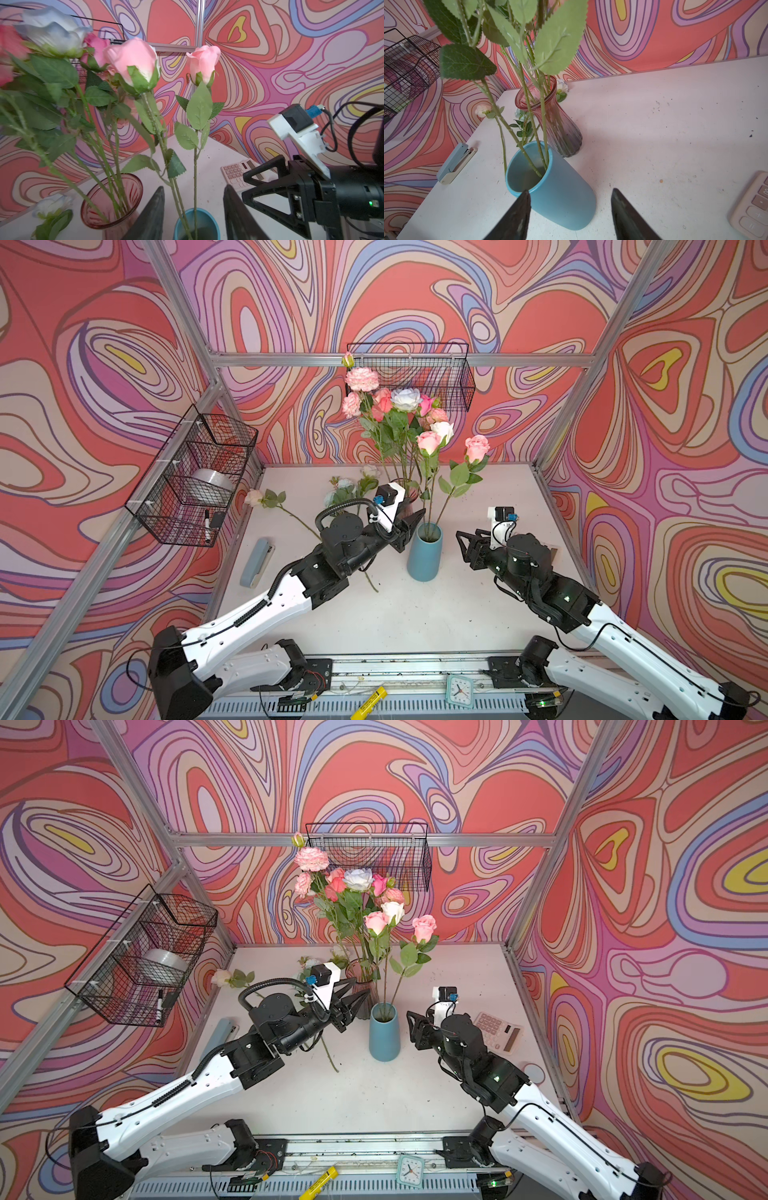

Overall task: Arrange flowers in a vase
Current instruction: Place the flower in the vase, then pick up the flower from the top-left of the table.

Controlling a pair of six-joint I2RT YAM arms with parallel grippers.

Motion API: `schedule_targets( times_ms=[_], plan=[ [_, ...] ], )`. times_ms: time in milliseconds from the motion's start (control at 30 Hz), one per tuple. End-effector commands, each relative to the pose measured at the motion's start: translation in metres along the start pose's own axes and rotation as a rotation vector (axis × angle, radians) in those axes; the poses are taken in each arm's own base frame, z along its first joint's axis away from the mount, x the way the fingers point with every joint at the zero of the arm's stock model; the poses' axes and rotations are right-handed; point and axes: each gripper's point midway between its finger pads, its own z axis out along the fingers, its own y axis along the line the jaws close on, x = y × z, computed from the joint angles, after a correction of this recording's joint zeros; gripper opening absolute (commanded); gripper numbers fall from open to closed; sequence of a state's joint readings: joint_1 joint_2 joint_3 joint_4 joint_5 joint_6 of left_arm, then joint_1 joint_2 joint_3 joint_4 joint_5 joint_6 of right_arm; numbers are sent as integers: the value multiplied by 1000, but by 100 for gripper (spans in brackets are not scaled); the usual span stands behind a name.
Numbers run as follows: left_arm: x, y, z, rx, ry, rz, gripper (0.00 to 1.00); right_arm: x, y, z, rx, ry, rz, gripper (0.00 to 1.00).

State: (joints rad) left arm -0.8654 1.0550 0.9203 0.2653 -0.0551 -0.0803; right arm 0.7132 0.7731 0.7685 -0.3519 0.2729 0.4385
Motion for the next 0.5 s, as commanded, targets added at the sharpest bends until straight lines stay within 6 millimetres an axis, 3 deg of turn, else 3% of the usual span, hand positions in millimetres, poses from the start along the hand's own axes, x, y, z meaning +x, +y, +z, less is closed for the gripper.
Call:
schedule_targets(
  times_ms=[0,167,267,333,467],
  plan=[
    [19,40,-26,-220,35,-17,52,-13,2,-7,-3,-35,3,63],
    [44,75,-59,-365,97,-72,54,-13,3,-4,-8,-32,-9,63],
    [74,118,-76,-518,188,-200,52,-11,6,0,-17,-20,-15,63],
    [101,162,-100,-734,283,-391,49,-11,8,3,-24,-25,-15,63],
    [133,191,-108,-841,436,-579,48,-9,10,9,-21,0,-29,62]
  ],
)
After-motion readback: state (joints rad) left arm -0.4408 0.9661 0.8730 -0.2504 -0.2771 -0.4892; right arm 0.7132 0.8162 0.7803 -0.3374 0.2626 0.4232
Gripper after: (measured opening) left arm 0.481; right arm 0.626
